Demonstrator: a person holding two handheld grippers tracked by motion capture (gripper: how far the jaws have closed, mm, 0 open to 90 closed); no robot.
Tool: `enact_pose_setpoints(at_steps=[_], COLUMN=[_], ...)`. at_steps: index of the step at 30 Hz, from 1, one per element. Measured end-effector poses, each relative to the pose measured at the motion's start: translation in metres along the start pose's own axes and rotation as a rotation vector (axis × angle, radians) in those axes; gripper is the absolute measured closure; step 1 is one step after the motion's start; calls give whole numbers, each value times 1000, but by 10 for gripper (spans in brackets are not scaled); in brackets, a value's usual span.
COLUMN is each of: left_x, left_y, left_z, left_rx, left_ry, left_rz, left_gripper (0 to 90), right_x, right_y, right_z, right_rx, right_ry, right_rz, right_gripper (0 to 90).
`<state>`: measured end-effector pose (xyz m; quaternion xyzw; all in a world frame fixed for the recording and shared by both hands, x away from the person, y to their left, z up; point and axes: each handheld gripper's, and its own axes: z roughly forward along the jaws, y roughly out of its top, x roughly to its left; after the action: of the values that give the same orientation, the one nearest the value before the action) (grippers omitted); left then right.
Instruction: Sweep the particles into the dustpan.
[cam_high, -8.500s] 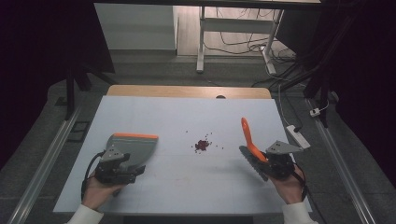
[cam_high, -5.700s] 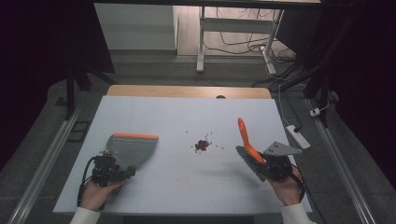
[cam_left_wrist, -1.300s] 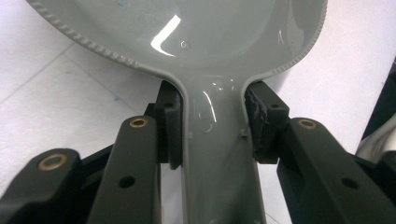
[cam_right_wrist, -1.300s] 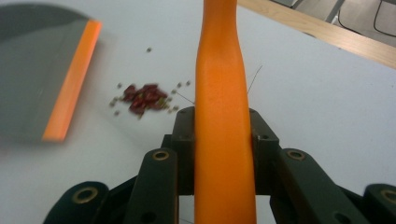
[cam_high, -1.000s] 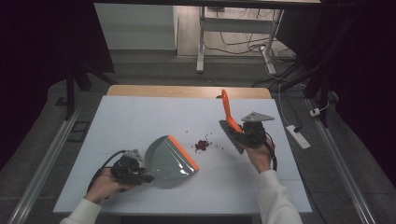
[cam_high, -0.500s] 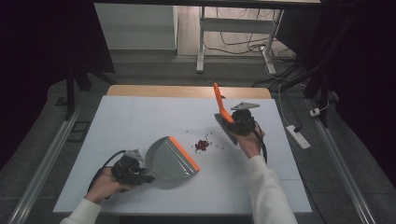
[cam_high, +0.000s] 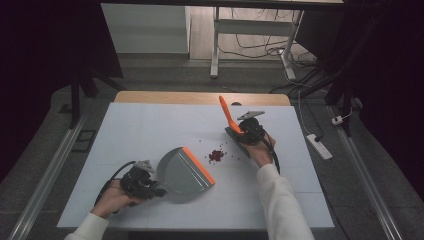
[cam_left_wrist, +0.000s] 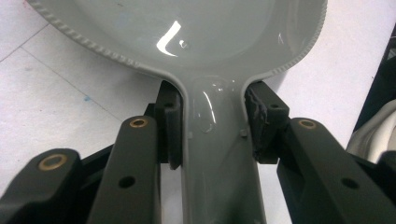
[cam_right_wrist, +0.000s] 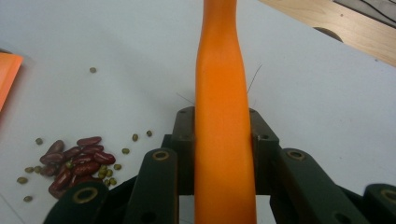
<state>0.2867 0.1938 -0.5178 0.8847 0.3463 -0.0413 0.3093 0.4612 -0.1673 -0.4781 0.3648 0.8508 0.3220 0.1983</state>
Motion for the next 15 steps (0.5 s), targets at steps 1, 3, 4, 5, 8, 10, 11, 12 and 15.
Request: enact_pose_setpoints(at_steps=[1,3,4,5,8,10,11,12,15], left_x=[1,1,1,1,1,1,1,1,1], left_y=[0,0,0,0,0,0,0,0,1], left_z=[0,0,0,0,0,0,1,1,1], left_rx=[0,0,0,0,0,0,1,3,3], left_ry=[-3,-4,-4,-4,-3,-5,-5,-8,-11], left_rz=[-1,-1,-1,-1,-3,-4,-6,-8,-11], left_gripper=[621,621,621,621,621,621,621,621,621], right_x=[1,4,4,5,11,15,17,19,22], right_y=[2,4,4,5,6,7,7,7,7], right_z=[3,7,7,9,13,14,15,15,15], right_rx=[14,29,29,30,35,37,37,35,32], right_ry=[-3,6,6,22,35,39,42,43,45], right_rz=[-9,-13,-13,-6,6,-10,-18,-26,-30], right_gripper=[700,700,700,700,700,701,701,701,700])
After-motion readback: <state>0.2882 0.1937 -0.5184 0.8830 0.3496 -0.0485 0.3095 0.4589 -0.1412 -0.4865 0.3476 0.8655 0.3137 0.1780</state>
